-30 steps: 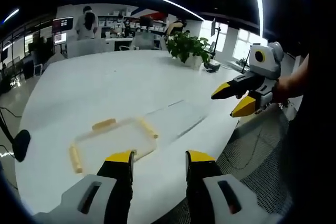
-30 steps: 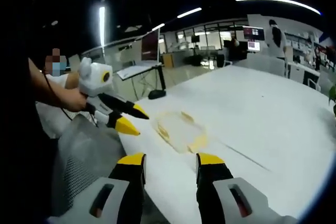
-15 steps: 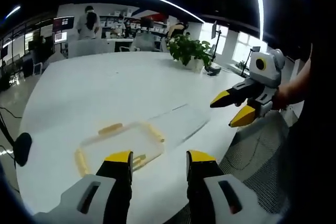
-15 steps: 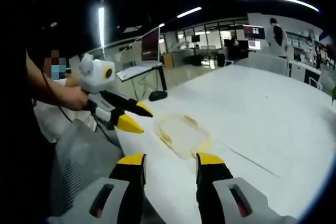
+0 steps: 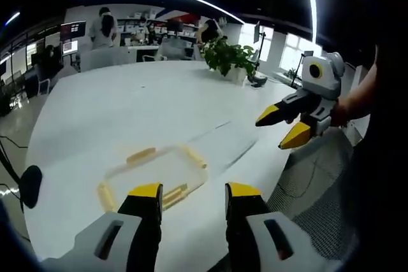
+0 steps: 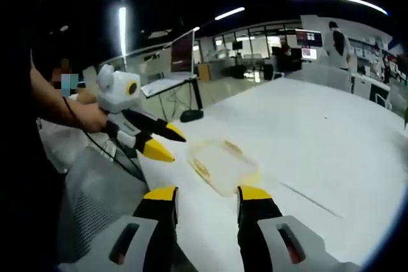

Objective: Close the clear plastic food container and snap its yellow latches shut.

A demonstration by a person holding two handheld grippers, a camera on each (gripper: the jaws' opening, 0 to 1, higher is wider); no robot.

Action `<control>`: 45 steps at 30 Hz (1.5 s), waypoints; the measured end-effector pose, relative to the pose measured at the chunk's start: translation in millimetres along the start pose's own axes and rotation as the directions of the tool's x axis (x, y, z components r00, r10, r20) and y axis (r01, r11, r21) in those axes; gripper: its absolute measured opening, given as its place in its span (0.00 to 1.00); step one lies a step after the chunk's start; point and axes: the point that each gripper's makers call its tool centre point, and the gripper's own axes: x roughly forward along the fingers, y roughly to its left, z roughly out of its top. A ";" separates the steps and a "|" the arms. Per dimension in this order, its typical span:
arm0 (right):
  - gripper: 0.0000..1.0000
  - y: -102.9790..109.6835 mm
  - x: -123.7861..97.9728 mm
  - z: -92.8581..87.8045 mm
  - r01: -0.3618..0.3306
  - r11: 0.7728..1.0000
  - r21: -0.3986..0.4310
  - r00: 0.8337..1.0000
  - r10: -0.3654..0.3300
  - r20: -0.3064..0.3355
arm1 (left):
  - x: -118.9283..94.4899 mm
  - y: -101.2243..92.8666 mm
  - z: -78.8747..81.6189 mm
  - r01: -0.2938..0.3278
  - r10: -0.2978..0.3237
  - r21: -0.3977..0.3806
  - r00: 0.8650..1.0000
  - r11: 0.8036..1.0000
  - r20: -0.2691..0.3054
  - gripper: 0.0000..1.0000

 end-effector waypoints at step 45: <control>0.35 -2.0 39.2 3.8 0.057 0.998 0.027 0.998 -0.056 -0.035 | -4.0 50.7 -17.9 0.036 -0.035 0.018 0.998 0.999 -0.055 0.37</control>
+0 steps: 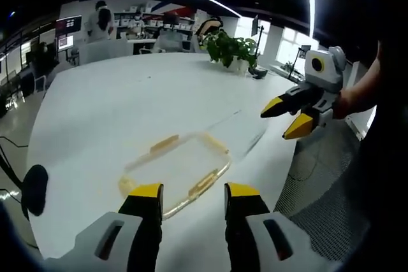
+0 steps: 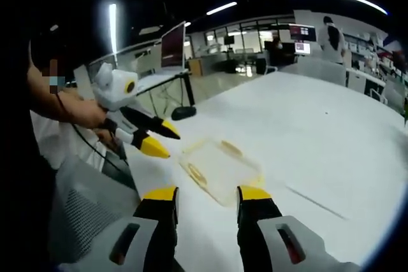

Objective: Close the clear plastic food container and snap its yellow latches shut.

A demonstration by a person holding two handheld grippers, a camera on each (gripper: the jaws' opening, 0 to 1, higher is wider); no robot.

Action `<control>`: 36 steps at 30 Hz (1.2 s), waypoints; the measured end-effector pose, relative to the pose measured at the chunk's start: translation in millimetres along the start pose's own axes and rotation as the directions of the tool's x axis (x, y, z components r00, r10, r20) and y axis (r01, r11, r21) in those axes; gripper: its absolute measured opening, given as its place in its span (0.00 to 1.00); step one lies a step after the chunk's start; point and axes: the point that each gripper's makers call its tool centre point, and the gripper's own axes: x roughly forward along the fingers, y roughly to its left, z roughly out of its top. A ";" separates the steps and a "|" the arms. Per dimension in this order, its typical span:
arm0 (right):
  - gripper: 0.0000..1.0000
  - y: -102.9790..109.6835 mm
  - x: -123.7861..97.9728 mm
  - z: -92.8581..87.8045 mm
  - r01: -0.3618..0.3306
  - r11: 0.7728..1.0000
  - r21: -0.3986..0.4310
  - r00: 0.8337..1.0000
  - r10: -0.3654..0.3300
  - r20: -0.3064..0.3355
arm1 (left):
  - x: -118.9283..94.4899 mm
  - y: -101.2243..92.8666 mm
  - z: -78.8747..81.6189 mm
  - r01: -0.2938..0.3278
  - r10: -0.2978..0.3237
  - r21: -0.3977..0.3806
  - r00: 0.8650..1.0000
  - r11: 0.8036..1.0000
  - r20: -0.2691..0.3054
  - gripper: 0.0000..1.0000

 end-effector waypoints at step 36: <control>0.38 -11.5 30.0 -8.4 0.015 0.998 -0.065 0.996 -0.020 -0.087 | 8.3 33.4 -15.9 0.040 -0.030 0.118 0.996 0.992 -0.084 0.37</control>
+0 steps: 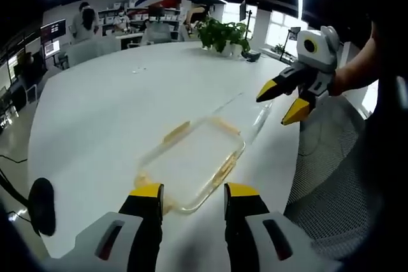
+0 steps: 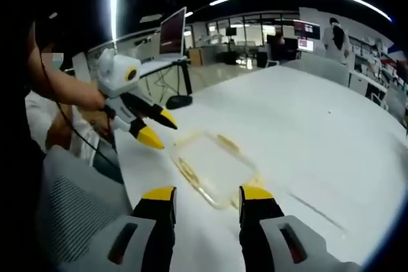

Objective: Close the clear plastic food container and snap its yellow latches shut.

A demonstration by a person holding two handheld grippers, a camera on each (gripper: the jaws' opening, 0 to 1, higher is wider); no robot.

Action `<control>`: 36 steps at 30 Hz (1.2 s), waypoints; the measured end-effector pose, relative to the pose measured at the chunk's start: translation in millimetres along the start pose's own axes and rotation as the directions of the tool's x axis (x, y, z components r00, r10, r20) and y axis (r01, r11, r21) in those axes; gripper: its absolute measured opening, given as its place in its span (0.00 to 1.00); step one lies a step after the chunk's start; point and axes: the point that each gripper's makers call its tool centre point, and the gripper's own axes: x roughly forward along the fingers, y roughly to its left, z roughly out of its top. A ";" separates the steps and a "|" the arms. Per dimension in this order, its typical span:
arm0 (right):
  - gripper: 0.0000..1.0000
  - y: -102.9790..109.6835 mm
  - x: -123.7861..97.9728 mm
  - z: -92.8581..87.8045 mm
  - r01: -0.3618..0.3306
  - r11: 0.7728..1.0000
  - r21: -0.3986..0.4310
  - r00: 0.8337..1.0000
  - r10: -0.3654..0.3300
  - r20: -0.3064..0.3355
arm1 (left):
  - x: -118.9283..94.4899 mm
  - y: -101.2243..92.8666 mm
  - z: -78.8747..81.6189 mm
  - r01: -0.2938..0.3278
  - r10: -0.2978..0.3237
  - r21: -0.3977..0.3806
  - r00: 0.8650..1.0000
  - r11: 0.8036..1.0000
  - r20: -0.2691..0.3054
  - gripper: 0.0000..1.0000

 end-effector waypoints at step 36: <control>0.42 -21.6 23.5 -17.4 -0.066 0.981 -0.185 0.985 0.035 -0.167 | 13.8 17.4 -15.7 0.060 -0.055 0.075 0.997 0.995 -0.062 0.35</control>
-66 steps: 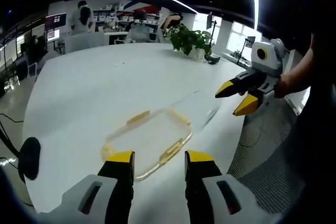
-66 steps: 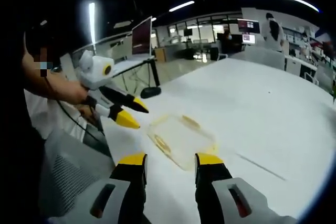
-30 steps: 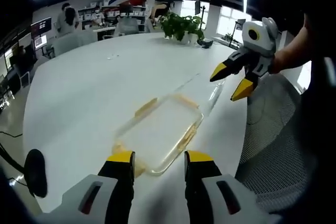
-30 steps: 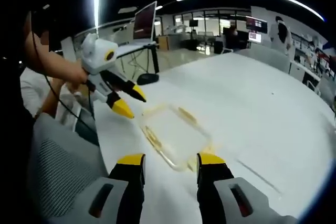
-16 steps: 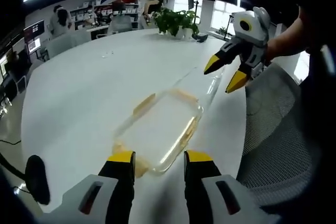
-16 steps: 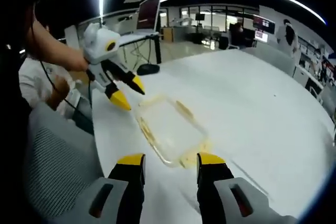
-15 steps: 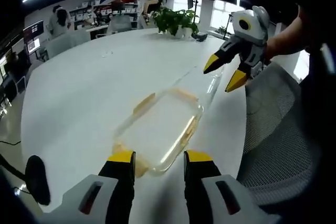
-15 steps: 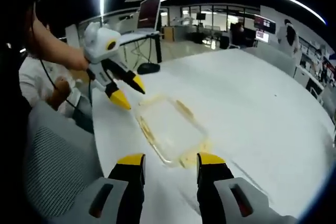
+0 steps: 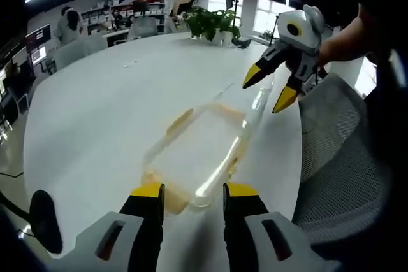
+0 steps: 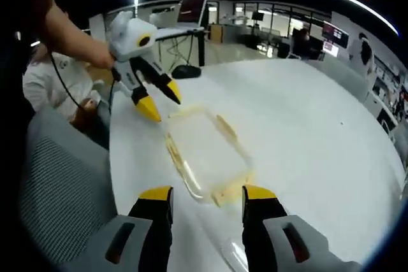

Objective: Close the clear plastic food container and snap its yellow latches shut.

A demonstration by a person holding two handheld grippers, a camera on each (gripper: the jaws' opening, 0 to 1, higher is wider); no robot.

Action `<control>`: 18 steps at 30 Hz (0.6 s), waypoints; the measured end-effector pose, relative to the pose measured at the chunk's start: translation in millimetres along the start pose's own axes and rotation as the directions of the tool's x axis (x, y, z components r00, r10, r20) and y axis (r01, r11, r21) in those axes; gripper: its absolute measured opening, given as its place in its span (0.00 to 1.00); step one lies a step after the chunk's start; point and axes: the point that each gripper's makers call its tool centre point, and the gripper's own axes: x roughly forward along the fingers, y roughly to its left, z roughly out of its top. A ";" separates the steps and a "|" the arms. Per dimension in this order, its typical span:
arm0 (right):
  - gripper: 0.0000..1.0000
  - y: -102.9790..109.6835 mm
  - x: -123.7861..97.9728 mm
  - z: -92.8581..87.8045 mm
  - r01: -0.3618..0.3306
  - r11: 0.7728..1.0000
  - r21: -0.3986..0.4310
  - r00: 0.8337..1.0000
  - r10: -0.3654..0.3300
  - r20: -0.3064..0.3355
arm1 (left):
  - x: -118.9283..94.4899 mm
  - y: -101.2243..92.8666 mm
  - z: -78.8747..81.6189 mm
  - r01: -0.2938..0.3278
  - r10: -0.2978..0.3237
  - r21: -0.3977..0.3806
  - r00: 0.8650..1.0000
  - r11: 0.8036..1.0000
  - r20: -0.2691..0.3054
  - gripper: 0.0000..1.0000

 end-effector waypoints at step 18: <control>0.44 -9.5 11.7 -5.6 -0.023 0.996 -0.088 0.998 0.017 -0.064 | 3.9 4.7 -2.2 0.054 -0.051 0.055 0.998 0.997 -0.041 0.35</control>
